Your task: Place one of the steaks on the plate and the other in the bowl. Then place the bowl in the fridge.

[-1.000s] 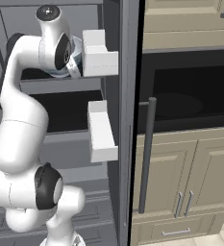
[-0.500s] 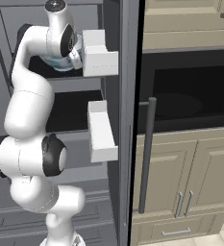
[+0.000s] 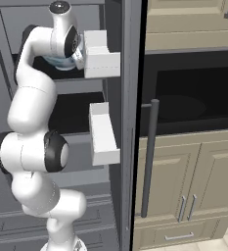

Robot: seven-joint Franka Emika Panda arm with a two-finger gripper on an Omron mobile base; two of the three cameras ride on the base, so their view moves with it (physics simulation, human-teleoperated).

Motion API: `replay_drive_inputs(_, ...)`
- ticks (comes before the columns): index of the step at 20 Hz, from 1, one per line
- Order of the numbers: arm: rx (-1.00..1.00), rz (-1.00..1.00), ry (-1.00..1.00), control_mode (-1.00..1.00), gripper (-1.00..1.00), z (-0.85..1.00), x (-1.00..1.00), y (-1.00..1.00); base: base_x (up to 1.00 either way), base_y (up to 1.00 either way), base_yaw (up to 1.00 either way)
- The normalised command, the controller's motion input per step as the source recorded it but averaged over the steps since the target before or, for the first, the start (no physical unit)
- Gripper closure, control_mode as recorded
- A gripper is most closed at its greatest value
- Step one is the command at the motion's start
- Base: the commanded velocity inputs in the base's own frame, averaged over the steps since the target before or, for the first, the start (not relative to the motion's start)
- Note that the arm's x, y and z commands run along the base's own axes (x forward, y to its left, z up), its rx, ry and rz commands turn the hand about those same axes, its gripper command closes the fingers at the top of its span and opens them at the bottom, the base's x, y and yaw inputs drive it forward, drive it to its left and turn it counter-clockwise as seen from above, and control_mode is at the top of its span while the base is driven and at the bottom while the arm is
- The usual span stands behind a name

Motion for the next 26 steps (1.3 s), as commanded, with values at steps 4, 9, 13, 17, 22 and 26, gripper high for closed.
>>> replay_drive_inputs(4, 0.00, 0.00, 0.01, -1.00, -1.00, -0.47, 0.55, 0.21, 0.00, 0.00, 0.00)
replay_drive_inputs(9, 0.00, 0.00, 0.01, -1.00, -1.00, -0.11, 0.45, 0.38, 0.00, 0.00, 0.00)
replay_drive_inputs(13, 0.00, -0.01, -0.20, -1.00, -1.00, 0.00, -0.11, 0.04, 0.00, 0.00, 0.00)
replay_drive_inputs(17, 0.00, 0.00, -0.46, -1.00, -1.00, 0.06, -0.33, 0.14, 0.00, 0.00, 0.00)
replay_drive_inputs(22, 0.00, 0.00, -0.50, -1.00, -1.00, 0.07, -0.78, 0.06, 0.00, 0.00, 0.00)
replay_drive_inputs(26, 0.14, -0.01, -0.43, -1.00, -1.00, 0.29, -1.00, -0.20, 0.00, 0.00, 0.00)
